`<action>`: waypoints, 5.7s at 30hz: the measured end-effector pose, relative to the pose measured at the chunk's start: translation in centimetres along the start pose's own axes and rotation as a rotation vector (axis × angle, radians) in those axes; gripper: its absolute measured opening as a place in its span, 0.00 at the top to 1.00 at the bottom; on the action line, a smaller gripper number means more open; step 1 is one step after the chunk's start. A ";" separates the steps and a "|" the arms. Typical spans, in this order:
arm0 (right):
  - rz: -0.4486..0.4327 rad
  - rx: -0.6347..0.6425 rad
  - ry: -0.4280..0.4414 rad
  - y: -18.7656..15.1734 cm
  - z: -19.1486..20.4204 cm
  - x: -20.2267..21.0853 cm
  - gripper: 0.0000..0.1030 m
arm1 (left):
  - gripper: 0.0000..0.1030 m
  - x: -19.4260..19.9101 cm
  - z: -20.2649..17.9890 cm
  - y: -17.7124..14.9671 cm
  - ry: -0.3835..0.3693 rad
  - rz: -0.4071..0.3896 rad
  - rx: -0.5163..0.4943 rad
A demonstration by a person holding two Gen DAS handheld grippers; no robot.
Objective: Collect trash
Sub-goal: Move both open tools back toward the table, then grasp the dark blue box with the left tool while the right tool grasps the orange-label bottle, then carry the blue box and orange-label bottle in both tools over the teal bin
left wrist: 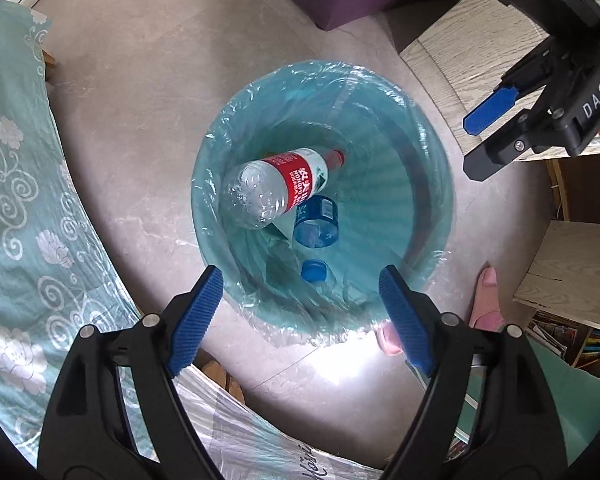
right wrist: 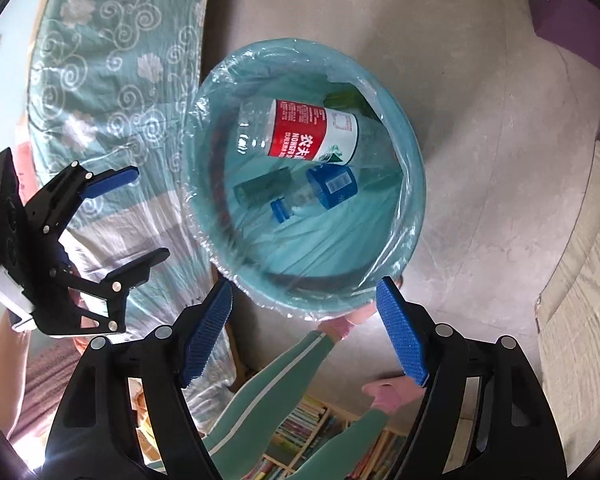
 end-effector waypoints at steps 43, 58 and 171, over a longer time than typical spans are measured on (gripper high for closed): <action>-1.002 -0.159 -0.027 -57.3 8.4 41.8 0.14 | 0.07 41.8 -39.5 5.7 0.055 -0.338 -0.787; -1.149 -0.501 -0.158 -80.1 -4.9 42.2 0.14 | 0.07 42.0 -66.6 8.8 0.022 -0.437 -1.238; -1.006 0.344 -0.805 -69.0 0.2 52.8 0.41 | 0.51 42.4 -55.6 5.7 0.090 -0.461 -0.817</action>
Point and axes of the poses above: each gripper's, at about its wrist camera, not at the fingertips, and x roughly against the way its jaws point, z to its left, y to its top, the point moved 4 cm from there along -x, roughly the way its jaws point, and after that the axes turned 3 degrees about y, right-handed, at the moved point
